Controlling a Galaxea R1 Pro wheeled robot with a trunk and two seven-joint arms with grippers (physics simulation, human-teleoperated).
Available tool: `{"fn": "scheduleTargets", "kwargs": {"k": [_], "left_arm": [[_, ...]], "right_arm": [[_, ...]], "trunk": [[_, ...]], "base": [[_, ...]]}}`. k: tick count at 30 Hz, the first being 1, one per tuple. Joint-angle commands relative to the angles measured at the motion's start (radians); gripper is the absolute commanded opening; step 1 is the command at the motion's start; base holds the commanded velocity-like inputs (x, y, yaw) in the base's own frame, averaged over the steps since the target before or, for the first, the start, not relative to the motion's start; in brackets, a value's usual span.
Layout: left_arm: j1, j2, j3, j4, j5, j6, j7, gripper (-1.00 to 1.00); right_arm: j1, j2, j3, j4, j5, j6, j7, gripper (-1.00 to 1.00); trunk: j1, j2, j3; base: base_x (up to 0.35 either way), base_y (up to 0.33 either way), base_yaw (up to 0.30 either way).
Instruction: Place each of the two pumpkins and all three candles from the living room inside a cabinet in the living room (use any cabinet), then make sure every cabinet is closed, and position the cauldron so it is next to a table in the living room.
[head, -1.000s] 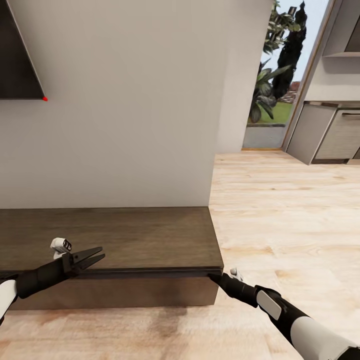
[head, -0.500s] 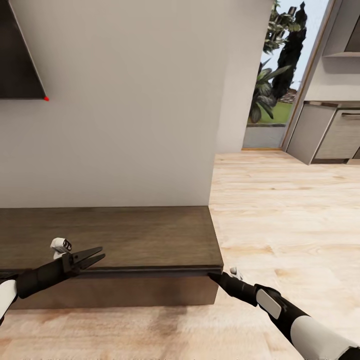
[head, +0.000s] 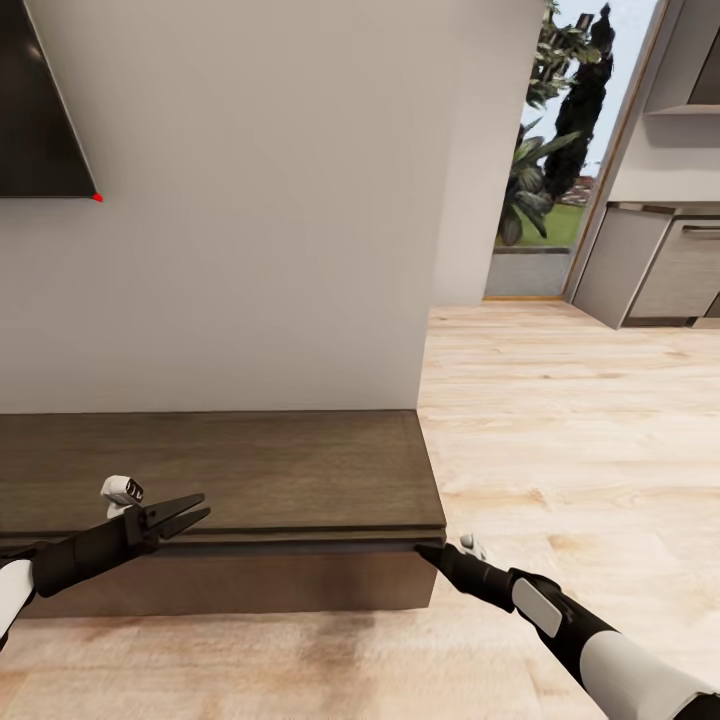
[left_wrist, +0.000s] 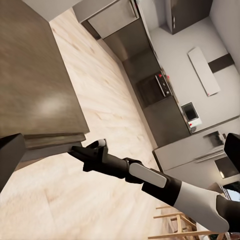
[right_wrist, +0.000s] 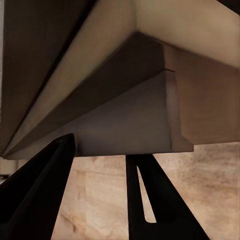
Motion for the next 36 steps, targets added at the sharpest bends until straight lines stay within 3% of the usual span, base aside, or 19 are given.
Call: {"fn": "scheduleTargets", "kwargs": {"k": [1,36], "left_arm": [[0.0,0.0,0.001,0.0,-0.001,0.004,-0.003,1.0],[0.0,0.0,0.001,0.0,-0.001,0.004,-0.003,1.0]], "right_arm": [[-0.002,-0.001,-0.007,-0.02,-0.038,0.016,0.048,-1.0],[-0.002,-0.001,-0.007,-0.021,-0.038,0.018,0.049,-1.0]], "trunk": [[-0.001,-0.001,-0.001],[-0.001,-0.001,-0.001]], "base": [[-0.014,0.0,0.0],[-0.047,0.0,0.0]]}}
